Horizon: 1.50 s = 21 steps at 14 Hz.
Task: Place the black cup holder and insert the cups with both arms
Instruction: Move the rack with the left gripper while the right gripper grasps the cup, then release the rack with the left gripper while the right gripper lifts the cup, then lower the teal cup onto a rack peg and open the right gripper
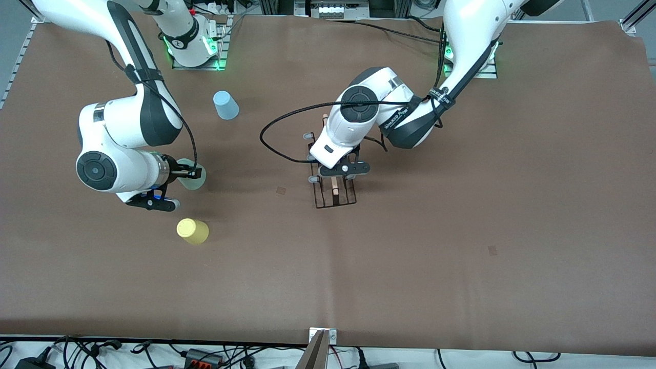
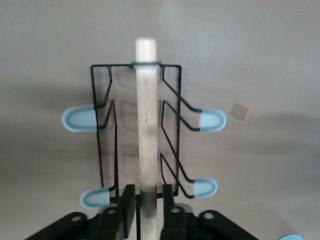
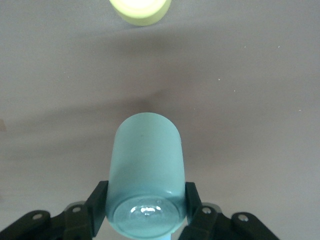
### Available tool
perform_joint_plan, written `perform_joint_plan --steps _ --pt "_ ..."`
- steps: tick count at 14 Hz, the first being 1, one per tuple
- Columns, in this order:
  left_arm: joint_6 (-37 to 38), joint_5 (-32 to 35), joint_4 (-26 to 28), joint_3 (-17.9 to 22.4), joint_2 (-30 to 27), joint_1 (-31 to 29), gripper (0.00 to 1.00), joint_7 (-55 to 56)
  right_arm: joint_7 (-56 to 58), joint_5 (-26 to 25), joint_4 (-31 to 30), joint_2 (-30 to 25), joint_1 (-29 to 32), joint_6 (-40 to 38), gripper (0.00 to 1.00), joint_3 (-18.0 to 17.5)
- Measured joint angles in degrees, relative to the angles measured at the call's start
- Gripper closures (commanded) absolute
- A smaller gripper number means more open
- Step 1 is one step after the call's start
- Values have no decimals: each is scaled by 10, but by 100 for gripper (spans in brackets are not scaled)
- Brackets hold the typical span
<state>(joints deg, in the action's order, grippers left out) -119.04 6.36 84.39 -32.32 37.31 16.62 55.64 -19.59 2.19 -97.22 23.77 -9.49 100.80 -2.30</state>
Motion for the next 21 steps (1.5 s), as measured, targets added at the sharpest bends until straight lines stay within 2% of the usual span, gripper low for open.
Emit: perform_joint_plan --steps 2,4,7,9,13,15,18,19,21 --pt "35 1 -24 1 -10 -4 0 1 0 0 8 0 -1 0 62 -2" --pt "106 4 -50 3 -39 -33 0 2 1 6 18 -2 -5 -15 62 -7" --pt "191 6 -63 3 -87 -151 0 -103 0 52 49 -10 -21 -68 62 -40" --pt "234 6 -63 4 -98 -221 0 -182 -6 75 65 -14 -42 -80 62 -68" --pt "288 6 -63 19 -124 -292 0 -302 -85 90 97 -14 -125 -79 62 -83" --pt "301 6 -53 77 -176 -284 0 -370 -126 93 106 -10 -170 -67 62 -85" --pt "301 6 29 230 -294 -197 0 -419 -155 112 107 11 -206 -41 62 -84" --pt "290 6 69 256 -328 -176 0 -419 -158 113 107 21 -212 -31 62 -84" --pt "250 -8 140 270 -370 -166 0 -419 -159 112 107 39 -221 -19 62 -84"
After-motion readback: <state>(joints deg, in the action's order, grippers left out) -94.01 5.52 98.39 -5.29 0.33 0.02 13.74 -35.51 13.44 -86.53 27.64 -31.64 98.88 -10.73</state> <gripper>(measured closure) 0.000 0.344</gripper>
